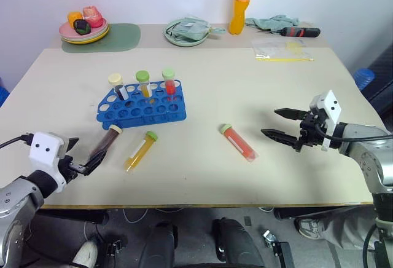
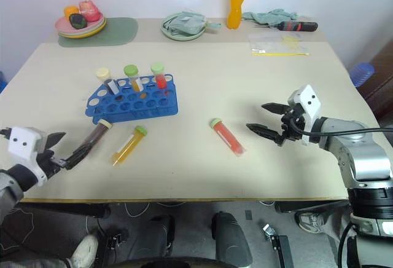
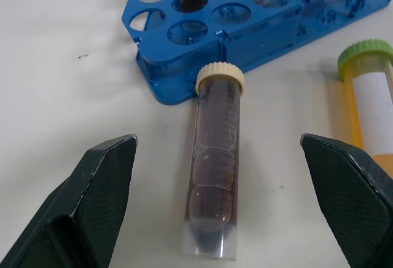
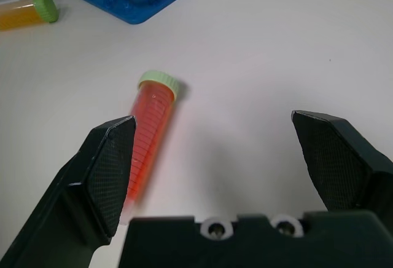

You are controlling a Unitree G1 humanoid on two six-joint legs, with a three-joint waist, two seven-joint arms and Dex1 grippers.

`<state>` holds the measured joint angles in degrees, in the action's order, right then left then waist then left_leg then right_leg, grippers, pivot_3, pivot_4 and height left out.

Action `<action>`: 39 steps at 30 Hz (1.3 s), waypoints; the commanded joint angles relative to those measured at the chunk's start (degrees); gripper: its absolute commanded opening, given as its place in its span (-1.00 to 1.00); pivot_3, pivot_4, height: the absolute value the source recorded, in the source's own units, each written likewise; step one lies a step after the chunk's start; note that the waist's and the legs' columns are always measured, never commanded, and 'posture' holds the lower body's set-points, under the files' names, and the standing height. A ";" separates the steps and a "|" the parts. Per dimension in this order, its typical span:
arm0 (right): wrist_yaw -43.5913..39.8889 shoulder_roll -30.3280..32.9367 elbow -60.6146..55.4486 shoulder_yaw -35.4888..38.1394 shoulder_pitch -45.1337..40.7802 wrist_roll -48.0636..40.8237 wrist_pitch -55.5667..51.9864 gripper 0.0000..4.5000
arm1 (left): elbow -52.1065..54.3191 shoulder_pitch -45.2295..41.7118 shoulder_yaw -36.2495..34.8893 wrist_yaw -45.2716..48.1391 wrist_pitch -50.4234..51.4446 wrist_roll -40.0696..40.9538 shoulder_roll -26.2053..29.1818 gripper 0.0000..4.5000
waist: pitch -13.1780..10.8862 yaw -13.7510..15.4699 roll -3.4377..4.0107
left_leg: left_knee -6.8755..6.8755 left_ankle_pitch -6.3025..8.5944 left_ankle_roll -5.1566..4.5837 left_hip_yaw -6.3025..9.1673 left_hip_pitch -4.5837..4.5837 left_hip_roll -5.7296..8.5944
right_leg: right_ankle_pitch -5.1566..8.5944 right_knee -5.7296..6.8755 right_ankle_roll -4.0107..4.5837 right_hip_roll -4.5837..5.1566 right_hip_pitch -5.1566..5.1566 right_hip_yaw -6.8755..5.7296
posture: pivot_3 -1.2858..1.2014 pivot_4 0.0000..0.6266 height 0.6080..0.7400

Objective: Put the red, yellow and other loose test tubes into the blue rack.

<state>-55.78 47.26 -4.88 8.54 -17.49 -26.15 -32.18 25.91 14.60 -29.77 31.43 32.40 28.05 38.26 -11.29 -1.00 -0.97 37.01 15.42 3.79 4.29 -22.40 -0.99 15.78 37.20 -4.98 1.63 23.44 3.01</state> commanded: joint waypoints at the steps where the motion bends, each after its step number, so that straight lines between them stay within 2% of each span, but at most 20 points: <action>1: 1.35 0.39 -2.60 1.19 -0.88 -0.57 -1.00 1.00 | 0.72 -1.30 0.66 -0.32 -0.59 -0.59 0.13 0.95 | 0.00 0.03 0.00 | 0.00 0.00 0.00 0.00 0.00 0.00 | 0.00 0.00 0.00 0.00 0.00 0.00 | 0.03 -0.52 1.00; 4: 2.25 0.50 -4.21 1.03 -1.41 -1.12 -2.78 1.00 | 0.68 -2.07 1.52 -0.18 -0.83 -0.58 -0.08 0.95 | 0.00 0.04 0.00 | 0.00 0.00 0.00 -0.01 0.00 0.01 | 0.00 0.00 -0.01 0.00 0.00 0.00 | 0.03 -0.52 1.00; 9: 8.36 -0.56 -13.41 -2.52 -7.12 -4.03 -15.96 1.00 | 2.97 -3.65 6.31 3.08 -1.47 -0.41 1.19 0.95 | 0.00 -0.23 0.02 | 0.00 0.00 0.00 0.00 0.02 0.00 | -0.02 0.04 -0.03 -0.01 0.01 0.00 | 0.03 -0.52 1.00; 11: 11.08 -0.04 -17.38 -6.75 -10.49 -3.29 -22.54 1.00 | 4.63 -3.55 8.98 5.02 -1.47 -0.16 1.66 0.95 | 0.00 -0.19 0.02 | -0.01 0.00 0.00 0.01 0.02 -0.01 | -0.02 0.04 -0.03 -0.02 0.01 0.00 | 0.03 -0.52 1.00; 13: 16.20 -2.18 -18.30 -9.56 -16.19 -4.19 -35.65 1.00 | 6.36 -3.53 11.78 6.65 -1.97 -0.33 1.97 0.95 | 0.00 -0.13 0.02 | -0.01 0.00 0.00 0.02 -0.01 -0.01 | -0.01 0.02 -0.01 -0.01 0.03 0.00 | 0.03 -0.52 1.00; 15: 20.01 -6.13 -19.19 -13.29 -24.41 -5.41 -51.66 1.00 | 8.93 -4.97 17.96 7.96 -2.49 -1.14 1.51 0.95 | -0.01 -0.06 0.04 | 0.00 0.00 0.00 0.02 -0.01 0.01 | 0.05 0.02 0.12 0.01 0.04 0.01 | 0.03 -0.52 1.00; 17: 23.43 -8.69 -18.39 -16.02 -29.24 -6.21 -59.28 1.00 | 9.76 -6.53 22.88 8.66 -3.16 -2.59 1.09 0.95 | -0.01 0.06 0.06 | 0.01 0.00 0.01 0.02 -0.03 0.01 | 0.05 0.03 0.15 0.02 0.06 0.02 | 0.03 -0.52 1.00; 20: 29.61 -9.93 -13.52 -18.86 -32.42 -8.43 -60.32 1.00 | 9.40 -8.89 27.41 8.83 -3.96 -3.85 0.08 0.95 | 0.00 0.44 0.04 | -0.02 0.00 0.00 0.08 -0.08 0.02 | 0.04 0.02 0.14 0.03 0.07 -0.02 | 0.03 -0.52 1.00; 25: 39.35 -10.43 -3.42 -23.46 -36.57 -17.33 -60.32 1.00 | 9.00 -13.31 34.49 8.46 -4.63 -5.04 -3.73 0.95 | -0.01 0.08 0.05 | 0.01 0.02 -0.05 0.00 -0.14 0.09 | -0.03 -0.03 0.01 0.10 0.08 0.00 | 0.03 -0.52 1.00; 35: 60.26 -10.37 9.39 -29.88 -40.80 -35.81 -60.32 1.00 | 8.27 -13.15 36.89 7.94 -6.22 -6.74 -5.52 0.95 | -0.02 -0.23 0.07 | 0.00 0.05 -0.11 0.03 -0.12 0.01 | -0.05 0.16 -0.03 -0.06 0.19 0.00 | 0.03 -0.52 1.00; 38: 65.41 -10.82 11.41 -30.44 -41.22 -40.33 -60.32 0.63 | 8.38 -12.41 36.65 8.09 -6.77 -6.86 -5.18 1.00 | -0.02 -0.18 0.07 | 0.01 0.05 -0.11 0.03 -0.13 0.01 | -0.05 0.16 -0.04 -0.06 0.19 0.00 | 0.03 -0.52 1.00; 39: 66.98 -10.98 11.85 -30.48 -41.33 -41.67 -60.32 0.42 | 8.42 -12.14 36.58 8.15 -6.97 -6.91 -5.02 1.00 | -0.02 -0.18 0.07 | 0.01 0.05 -0.11 0.03 -0.13 0.01 | -0.05 0.16 -0.04 -0.06 0.19 0.00 | 0.03 -0.52 1.00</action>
<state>8.79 36.70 7.02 -22.04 -57.48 -64.68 -92.16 33.56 2.10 7.49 39.41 26.82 21.63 33.10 -11.31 -1.18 -0.90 37.02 15.47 3.68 4.32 -22.52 -0.98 15.73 37.35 -5.02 1.57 23.63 3.01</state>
